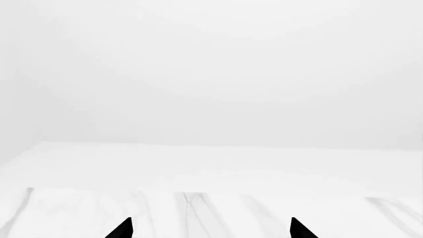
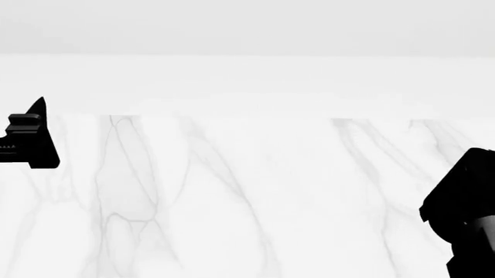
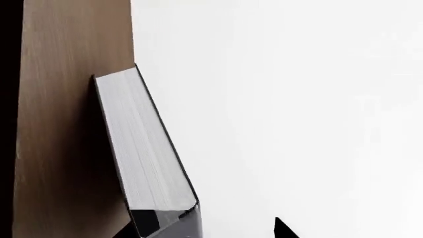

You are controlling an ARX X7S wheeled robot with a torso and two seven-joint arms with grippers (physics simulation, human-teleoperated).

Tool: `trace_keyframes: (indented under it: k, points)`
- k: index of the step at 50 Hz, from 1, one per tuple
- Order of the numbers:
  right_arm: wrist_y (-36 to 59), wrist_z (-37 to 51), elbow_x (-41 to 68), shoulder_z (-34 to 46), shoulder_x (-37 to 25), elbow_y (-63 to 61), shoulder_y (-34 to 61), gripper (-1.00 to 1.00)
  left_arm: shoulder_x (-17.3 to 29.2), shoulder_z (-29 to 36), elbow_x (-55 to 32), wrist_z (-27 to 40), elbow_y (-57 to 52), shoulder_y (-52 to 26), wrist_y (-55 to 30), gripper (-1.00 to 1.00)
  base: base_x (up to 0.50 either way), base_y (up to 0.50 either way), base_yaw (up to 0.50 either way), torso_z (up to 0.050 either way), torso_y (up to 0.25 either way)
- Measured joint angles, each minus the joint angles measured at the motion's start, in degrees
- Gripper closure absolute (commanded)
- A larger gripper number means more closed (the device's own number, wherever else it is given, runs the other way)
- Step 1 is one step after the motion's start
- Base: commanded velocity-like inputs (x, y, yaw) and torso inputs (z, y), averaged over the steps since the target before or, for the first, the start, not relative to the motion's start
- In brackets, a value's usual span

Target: Pick up the book on the left and place it on top of the shelf.

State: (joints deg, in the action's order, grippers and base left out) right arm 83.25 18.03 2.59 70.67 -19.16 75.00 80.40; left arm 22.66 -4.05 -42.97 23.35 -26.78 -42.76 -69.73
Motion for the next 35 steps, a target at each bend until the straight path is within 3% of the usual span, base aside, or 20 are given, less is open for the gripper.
trace_keyframes:
  k: [20,35]
  points:
    - [-19.8,-3.9,-1.8,-1.6,7.8,-0.1,4.0,-1.00,0.3,0.1,-0.1,0.0,0.4,0.9,1.2,-1.00,0.00,0.00,0.00,0.000,0.000]
    - [-25.5,-4.0,-2.5,-1.8,9.7,-0.1,5.4,-1.00,0.4,0.4,-0.3,0.2,0.6,1.1,1.5,-1.00,0.00,0.00,0.00,0.000,0.000]
